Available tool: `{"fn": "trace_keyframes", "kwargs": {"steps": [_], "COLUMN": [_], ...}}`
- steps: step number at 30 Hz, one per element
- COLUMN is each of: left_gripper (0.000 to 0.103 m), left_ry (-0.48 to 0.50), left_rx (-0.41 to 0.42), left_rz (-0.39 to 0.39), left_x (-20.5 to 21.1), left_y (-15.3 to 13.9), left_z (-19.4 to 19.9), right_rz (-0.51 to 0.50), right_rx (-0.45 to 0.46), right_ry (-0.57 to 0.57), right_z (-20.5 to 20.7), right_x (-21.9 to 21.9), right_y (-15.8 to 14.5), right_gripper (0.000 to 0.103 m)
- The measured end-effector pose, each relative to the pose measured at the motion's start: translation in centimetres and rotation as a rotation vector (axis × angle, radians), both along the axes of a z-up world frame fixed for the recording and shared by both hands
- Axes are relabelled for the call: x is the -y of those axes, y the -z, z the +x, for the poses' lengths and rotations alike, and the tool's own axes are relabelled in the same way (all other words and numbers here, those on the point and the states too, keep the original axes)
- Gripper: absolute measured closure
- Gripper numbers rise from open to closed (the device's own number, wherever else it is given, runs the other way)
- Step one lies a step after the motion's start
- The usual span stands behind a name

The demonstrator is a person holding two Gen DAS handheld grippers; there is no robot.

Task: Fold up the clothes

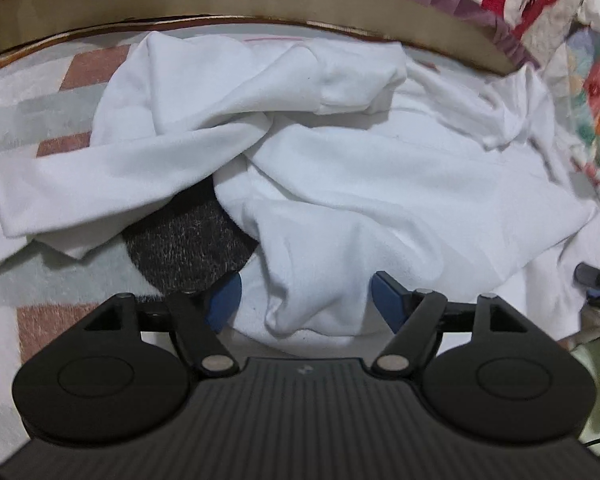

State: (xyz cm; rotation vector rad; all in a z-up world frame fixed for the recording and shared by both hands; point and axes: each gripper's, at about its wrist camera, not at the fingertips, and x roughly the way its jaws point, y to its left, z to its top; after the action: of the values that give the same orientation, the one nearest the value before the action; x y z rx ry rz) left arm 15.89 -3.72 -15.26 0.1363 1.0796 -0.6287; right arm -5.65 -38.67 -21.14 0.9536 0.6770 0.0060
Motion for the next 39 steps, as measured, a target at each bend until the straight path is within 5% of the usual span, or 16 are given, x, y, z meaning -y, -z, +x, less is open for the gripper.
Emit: {"fn": "trace_keyframes", "kwargs": {"steps": [1, 2, 4, 8, 13, 16, 21, 23, 26, 28, 33, 39], "left_gripper": [0.079, 0.09, 0.093, 0.094, 0.103, 0.103, 0.1, 0.099, 0.073, 0.047, 0.037, 0.038], "left_ry": [0.019, 0.06, 0.1, 0.065, -0.057, -0.081, -0.058, -0.034, 0.016, 0.021, -0.026, -0.05], "left_rx": [0.042, 0.066, 0.114, 0.224, 0.31, 0.31, 0.167, 0.177, 0.186, 0.193, 0.075, -0.191], "left_rz": [0.022, 0.018, -0.018, -0.087, -0.168, -0.226, -0.121, -0.085, -0.076, -0.067, -0.212, -0.335], "left_x": [0.3, 0.6, 0.5, -1.7, -8.0, -12.8, -14.3, -13.1, -11.0, -10.0, -10.1, -9.4], "left_y": [-0.2, -0.5, -1.9, -7.7, -15.8, -19.0, -15.1, -12.6, -9.3, -8.1, -6.7, -3.3], "left_z": [-0.4, -0.8, -2.0, -4.0, -7.0, -9.7, -10.9, -11.0, -10.7, -10.3, -8.2, -6.2], "right_rz": [-0.002, -0.009, -0.072, -0.137, -0.171, -0.26, -0.417, -0.479, -0.557, -0.579, -0.691, -0.645], "right_rx": [0.008, 0.018, 0.013, 0.138, 0.254, 0.138, -0.089, -0.18, -0.284, -0.279, -0.202, -0.026], "right_ry": [-0.001, -0.005, -0.011, 0.013, -0.006, -0.019, -0.039, -0.047, -0.055, -0.051, -0.103, -0.35], "right_z": [0.0, 0.1, 0.0, -2.0, -5.7, -7.5, -10.3, -11.4, -12.3, -11.4, -10.2, -5.2], "right_x": [0.0, 0.0, -0.4, -0.9, -0.2, -1.0, -2.5, -3.1, -3.9, -4.2, -6.9, -13.1], "right_y": [0.3, 0.5, 0.1, -4.5, -14.3, -14.4, -13.6, -13.3, -13.2, -14.1, -16.5, -15.6], "right_gripper": [0.062, 0.066, 0.087, 0.092, 0.094, 0.094, 0.095, 0.095, 0.097, 0.097, 0.091, 0.086]}}
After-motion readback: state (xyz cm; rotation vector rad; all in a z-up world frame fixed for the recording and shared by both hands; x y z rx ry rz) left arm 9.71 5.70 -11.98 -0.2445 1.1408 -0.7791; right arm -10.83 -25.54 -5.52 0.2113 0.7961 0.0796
